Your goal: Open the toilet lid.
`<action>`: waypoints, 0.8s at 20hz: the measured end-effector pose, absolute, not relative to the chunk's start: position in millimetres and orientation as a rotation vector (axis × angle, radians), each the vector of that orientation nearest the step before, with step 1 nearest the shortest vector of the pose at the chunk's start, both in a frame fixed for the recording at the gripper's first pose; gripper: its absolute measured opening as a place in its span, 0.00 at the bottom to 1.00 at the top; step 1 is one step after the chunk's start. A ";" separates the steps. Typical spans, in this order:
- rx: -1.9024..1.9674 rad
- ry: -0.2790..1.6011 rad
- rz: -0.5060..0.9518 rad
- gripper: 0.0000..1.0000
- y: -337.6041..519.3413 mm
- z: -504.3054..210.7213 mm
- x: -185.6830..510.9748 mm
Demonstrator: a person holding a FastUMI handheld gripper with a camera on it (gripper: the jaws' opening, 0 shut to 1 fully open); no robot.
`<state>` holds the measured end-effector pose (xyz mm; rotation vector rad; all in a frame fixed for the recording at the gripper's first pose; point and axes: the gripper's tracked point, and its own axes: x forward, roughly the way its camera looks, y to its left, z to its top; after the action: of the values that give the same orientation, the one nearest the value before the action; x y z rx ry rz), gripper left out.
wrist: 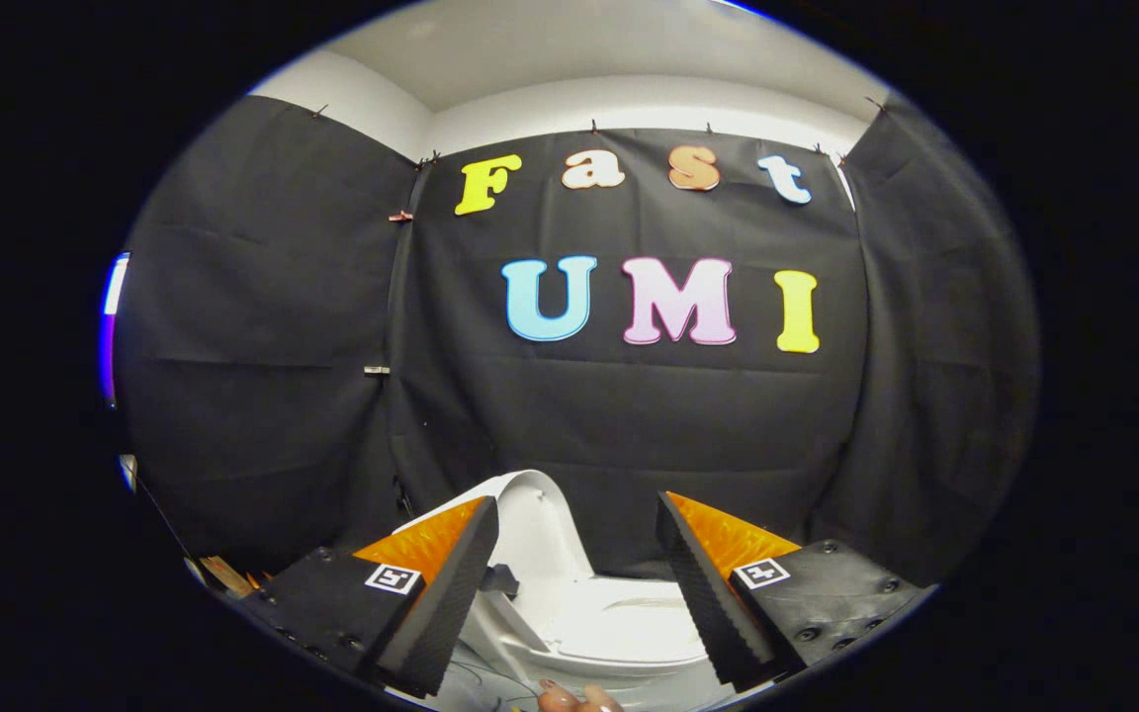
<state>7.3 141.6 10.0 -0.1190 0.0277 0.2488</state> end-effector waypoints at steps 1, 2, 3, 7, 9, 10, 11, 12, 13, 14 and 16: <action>-0.122 0.006 0.239 0.99 137.3 18.7 0.8; -0.123 -0.015 0.228 0.99 132.4 25.3 -4.0; -0.123 -0.032 0.220 0.99 128.8 30.9 -9.6; -0.132 -0.054 0.209 0.99 124.4 37.8 -20.4; -0.132 -0.050 0.203 0.99 122.5 37.1 -21.7; -0.130 -0.047 0.199 0.98 121.3 35.4 -21.0; -0.128 -0.044 0.198 0.98 121.0 33.8 -20.3; -0.126 -0.042 0.197 0.98 121.4 33.3 -19.8; -0.125 -0.043 0.197 0.98 122.0 33.6 -19.4; -0.125 -0.043 0.195 0.98 121.9 33.1 -18.3; -0.125 -0.040 0.184 0.98 119.1 31.8 -17.2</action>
<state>-17.2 119.1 31.8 -0.1248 -0.0399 0.1839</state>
